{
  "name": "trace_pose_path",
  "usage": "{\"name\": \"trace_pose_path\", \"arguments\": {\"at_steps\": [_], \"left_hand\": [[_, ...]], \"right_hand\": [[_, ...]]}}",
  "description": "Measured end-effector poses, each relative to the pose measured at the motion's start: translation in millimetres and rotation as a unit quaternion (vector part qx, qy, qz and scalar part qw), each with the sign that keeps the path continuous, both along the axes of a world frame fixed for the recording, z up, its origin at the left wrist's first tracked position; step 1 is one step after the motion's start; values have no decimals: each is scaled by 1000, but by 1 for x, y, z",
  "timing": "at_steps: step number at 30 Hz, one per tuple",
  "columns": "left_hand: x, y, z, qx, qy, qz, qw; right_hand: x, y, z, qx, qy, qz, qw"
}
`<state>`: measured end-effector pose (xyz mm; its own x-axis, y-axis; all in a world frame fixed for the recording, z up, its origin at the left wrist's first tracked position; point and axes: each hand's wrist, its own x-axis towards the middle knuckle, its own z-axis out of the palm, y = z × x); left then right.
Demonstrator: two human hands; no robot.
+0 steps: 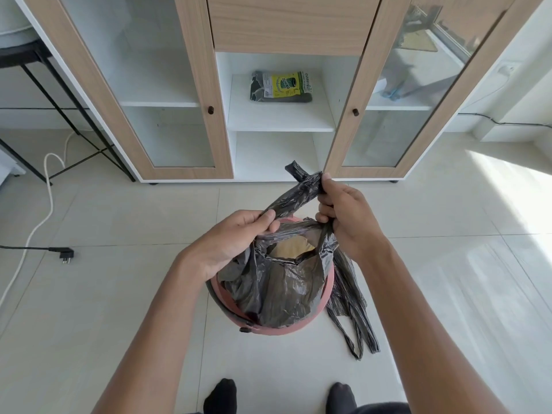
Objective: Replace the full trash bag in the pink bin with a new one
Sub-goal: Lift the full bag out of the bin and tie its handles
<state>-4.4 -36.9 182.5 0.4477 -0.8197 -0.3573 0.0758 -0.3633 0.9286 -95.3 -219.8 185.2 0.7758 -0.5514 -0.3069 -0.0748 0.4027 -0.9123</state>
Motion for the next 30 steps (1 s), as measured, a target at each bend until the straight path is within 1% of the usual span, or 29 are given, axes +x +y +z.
{"name": "trace_pose_path", "arguments": {"at_steps": [2, 5, 7, 9, 11, 13, 15, 16, 18, 19, 20, 22, 25, 28, 30], "left_hand": [[0, -4, -3, -5, -12, 6, 1000], [-2, -9, -2, -29, 41, 38, 998], [-3, -11, -3, -38, 51, 47, 997], [-2, -12, -6, -35, 38, 38, 998], [-2, -12, -9, -11, 11, 25, 1000], [-3, -13, -11, 5, 5, 24, 1000], [-4, -15, -10, 0, 48, 37, 998], [-4, -15, -9, -10, 101, 47, 994], [-4, -16, -7, -41, 239, 63, 968], [-2, -15, -6, -51, 287, 78, 953], [0, -15, -5, -55, 315, 95, 943], [2, -14, -6, -50, 337, 120, 933], [1, -13, -6, -17, 313, 127, 941], [2, -14, -6, -11, 305, 117, 945], [4, -14, -11, -8, 307, 125, 943]], "right_hand": [[-1, -1, 2, 12, -5, 46, 999], [-2, 1, 3, -11, 9, 130, 991], [-2, 3, 4, -26, 13, 161, 987], [-1, 4, 3, -37, 9, 157, 987], [-1, 4, -1, -44, -2, 141, 989], [-1, 4, -4, -48, -8, 126, 991], [0, 5, -5, -43, -12, 122, 992], [1, 4, -5, -38, -15, 123, 992], [1, 4, -5, -28, -17, 126, 991], [1, 4, -5, -27, -18, 132, 991], [1, 5, -5, -30, -19, 140, 989], [0, 6, -4, -38, -23, 154, 987], [0, 7, -4, -62, -19, 167, 984], [-2, 6, -2, -95, -8, 180, 979], [-4, 4, -1, -99, -4, 185, 978]]}}
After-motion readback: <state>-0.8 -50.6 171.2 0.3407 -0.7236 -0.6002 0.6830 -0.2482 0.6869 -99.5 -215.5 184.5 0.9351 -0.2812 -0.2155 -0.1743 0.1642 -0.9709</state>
